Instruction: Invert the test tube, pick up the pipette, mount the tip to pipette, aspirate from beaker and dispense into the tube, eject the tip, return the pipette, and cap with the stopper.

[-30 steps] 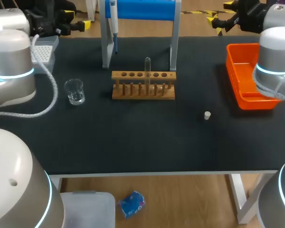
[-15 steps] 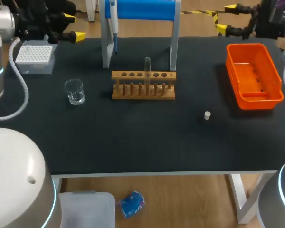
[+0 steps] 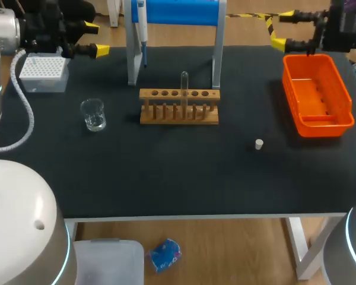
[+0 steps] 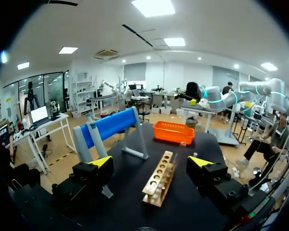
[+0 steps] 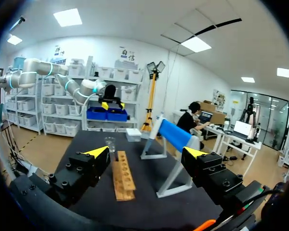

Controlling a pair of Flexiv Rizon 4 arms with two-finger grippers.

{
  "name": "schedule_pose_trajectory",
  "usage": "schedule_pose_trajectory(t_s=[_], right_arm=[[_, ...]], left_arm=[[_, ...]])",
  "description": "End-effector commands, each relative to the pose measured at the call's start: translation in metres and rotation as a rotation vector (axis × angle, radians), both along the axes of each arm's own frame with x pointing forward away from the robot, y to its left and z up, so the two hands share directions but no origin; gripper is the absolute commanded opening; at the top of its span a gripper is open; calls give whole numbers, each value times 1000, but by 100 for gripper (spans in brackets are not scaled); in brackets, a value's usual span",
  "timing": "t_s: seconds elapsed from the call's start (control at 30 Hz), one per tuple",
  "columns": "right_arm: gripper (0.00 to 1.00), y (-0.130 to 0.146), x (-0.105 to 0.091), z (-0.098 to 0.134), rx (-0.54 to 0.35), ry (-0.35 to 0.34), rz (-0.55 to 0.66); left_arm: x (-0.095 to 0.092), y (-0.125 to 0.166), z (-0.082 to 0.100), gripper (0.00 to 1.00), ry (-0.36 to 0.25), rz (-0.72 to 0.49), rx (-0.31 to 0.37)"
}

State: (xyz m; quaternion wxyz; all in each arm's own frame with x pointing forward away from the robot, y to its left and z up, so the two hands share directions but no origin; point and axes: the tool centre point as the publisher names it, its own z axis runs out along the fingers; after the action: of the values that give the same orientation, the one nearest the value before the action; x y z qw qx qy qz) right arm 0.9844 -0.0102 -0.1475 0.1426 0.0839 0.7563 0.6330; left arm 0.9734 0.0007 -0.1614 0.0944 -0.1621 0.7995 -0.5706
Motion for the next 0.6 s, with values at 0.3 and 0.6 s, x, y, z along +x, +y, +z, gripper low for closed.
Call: schedule_pose_trajectory(t_s=[0.3, 0.6], right_arm=[[100, 51, -31, -43, 23, 21, 202], [100, 55, -34, -45, 13, 36, 233]], left_arm=[[-32, -55, -49, 100, 24, -71, 36], [-36, -62, -58, 100, 30, -76, 33]])
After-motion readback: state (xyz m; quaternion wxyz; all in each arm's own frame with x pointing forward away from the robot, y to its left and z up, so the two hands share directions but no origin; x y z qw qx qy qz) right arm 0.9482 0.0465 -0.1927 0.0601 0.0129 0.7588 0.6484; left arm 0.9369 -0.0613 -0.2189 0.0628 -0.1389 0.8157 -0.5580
